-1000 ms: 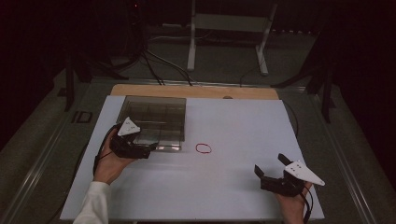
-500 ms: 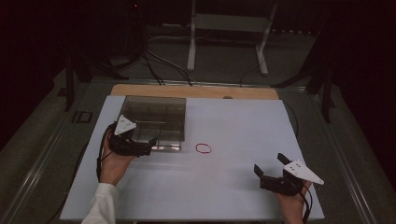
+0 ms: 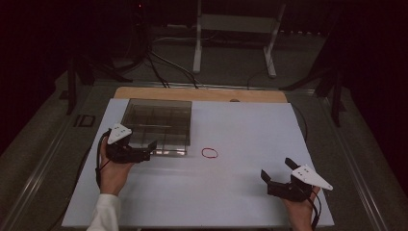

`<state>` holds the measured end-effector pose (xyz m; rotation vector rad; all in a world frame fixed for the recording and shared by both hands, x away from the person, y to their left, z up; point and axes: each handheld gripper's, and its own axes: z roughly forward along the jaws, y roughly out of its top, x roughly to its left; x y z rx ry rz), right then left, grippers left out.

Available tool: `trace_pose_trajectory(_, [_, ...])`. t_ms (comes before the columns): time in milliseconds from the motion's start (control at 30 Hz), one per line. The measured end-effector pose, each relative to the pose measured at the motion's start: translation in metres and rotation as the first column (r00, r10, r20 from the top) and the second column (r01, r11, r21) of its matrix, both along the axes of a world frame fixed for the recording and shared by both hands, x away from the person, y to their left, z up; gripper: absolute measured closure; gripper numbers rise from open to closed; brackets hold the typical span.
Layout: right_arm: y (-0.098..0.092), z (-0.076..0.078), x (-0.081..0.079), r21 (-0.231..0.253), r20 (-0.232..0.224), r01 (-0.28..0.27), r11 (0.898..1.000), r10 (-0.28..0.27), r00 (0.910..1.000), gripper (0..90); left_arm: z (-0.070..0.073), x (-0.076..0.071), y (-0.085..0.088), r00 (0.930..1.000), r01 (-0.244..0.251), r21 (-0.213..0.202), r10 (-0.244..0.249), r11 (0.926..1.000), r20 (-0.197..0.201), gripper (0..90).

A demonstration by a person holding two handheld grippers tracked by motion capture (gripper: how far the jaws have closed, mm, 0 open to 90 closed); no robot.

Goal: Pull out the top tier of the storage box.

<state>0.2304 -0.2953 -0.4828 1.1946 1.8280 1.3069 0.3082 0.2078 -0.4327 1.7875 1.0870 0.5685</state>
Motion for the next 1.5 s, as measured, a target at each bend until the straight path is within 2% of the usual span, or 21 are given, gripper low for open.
trace_pose_trajectory(200, [0.000, 0.000, 0.000, -0.002, -0.001, 0.003, 1.000, -0.003, 1.0000, 0.1, 0.001, -0.007, 0.005, 0.9994, 0.010, -0.028, -0.009, 0.9996, 0.034, 1.0])
trace_pose_trajectory(367, [0.001, 0.000, -0.001, -0.001, -0.004, 0.003, 1.000, -0.003, 1.0000, 0.0, 0.000, -0.016, 0.013, 0.9974, 0.001, -0.032, 0.002, 0.9995, 0.072, 1.0])
trace_pose_trajectory(567, [0.001, -0.001, -0.001, -0.002, -0.003, 0.003, 1.000, -0.003, 1.0000, 0.1, -0.006, -0.030, 0.021, 0.9947, -0.020, -0.046, 0.024, 0.9987, 0.099, 1.0])
trace_pose_trajectory(767, [0.002, 0.000, -0.001, -0.004, -0.001, -0.001, 1.000, 0.001, 1.0000, 0.1, -0.012, -0.037, 0.028, 0.9942, -0.025, -0.041, 0.029, 0.9988, 0.103, 1.0])
trace_pose_trajectory(900, [0.001, 0.001, -0.001, 0.000, 0.001, 0.000, 1.000, 0.000, 1.0000, 0.1, -0.014, -0.041, 0.031, 0.9962, -0.042, -0.046, 0.046, 0.9980, 0.074, 1.0])
trace_pose_trajectory(1167, [0.002, 0.001, -0.001, -0.009, -0.010, -0.021, 1.000, 0.021, 0.9997, 0.0, -0.013, -0.045, 0.038, 0.9911, -0.083, -0.054, 0.088, 0.9951, 0.100, 1.0])
trace_pose_trajectory(1233, [0.003, 0.001, 0.000, -0.007, -0.021, -0.030, 1.000, 0.030, 0.9993, 0.0, -0.013, -0.045, 0.039, 0.9881, -0.104, -0.036, 0.107, 0.9939, 0.110, 1.0])
trace_pose_trajectory(1300, [0.003, 0.002, 0.000, -0.005, -0.026, -0.033, 0.999, 0.033, 0.9991, 0.0, -0.014, -0.045, 0.040, 0.9869, -0.114, -0.038, 0.118, 0.9927, 0.110, 1.0])
trace_pose_trajectory(1400, [0.001, 0.002, 0.002, 0.013, -0.044, -0.044, 0.999, 0.044, 0.9980, 0.0, -0.015, -0.046, 0.041, 0.9862, -0.122, -0.035, 0.125, 0.9920, 0.109, 1.0])
trace_pose_trajectory(1500, [0.001, 0.005, 0.005, 0.026, -0.057, -0.049, 0.998, 0.051, 0.9971, 0.0, -0.016, -0.046, 0.042, 0.9859, -0.127, -0.015, 0.128, 0.9918, 0.109, 1.0])
